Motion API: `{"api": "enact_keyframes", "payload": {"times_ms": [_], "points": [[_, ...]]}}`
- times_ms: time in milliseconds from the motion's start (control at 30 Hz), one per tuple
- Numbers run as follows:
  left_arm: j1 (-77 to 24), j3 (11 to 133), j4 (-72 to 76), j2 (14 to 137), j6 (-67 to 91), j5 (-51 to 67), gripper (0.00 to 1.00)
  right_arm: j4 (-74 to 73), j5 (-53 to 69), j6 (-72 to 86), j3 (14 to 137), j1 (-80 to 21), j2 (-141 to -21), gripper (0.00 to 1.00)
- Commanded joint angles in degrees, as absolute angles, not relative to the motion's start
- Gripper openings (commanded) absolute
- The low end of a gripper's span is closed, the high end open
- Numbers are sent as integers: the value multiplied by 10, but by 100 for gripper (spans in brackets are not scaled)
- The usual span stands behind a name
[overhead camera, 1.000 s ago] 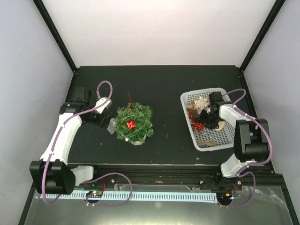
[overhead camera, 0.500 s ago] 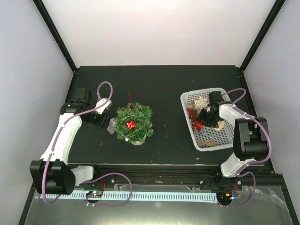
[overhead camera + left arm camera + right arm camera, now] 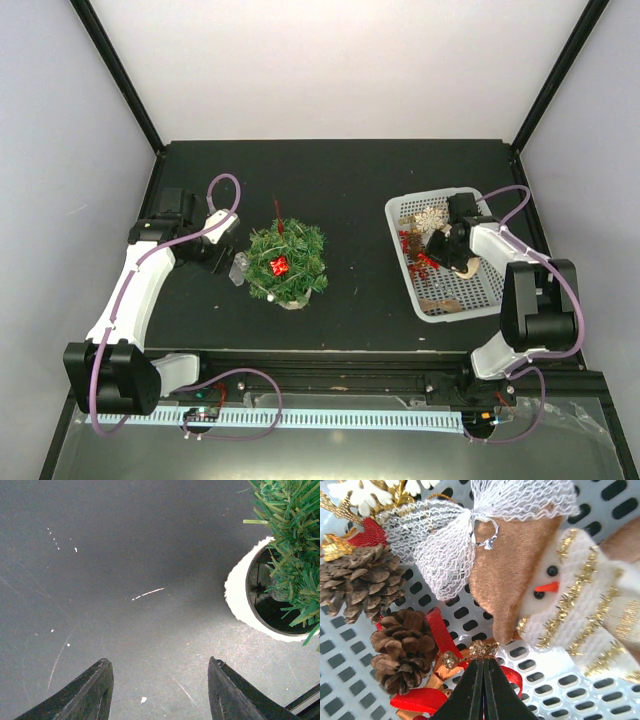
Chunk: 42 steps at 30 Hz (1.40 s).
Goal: Decorate the small christmas tree
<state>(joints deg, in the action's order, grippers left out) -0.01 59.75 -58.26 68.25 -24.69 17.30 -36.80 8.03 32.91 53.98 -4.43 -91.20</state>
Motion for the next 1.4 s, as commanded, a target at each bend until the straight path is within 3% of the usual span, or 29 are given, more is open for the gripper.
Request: {"api": "enact_keyframes", "payload": {"times_ms": [0, 633, 867, 1167, 1367], "points": [[-1, 599, -587, 676, -245, 182, 53, -387, 42, 326, 545, -45, -875, 5], [-1, 602, -587, 685, -247, 194, 53, -467, -53, 328, 584, -44, -780, 1], [-1, 597, -583, 685, -249, 197, 53, -524, -80, 330, 660, -43, -734, 1], [-1, 595, -577, 684, -244, 207, 53, -544, -127, 329, 672, -25, -757, 1], [-1, 595, -580, 680, -250, 206, 53, -520, -18, 307, 631, -24, -773, 16]]}}
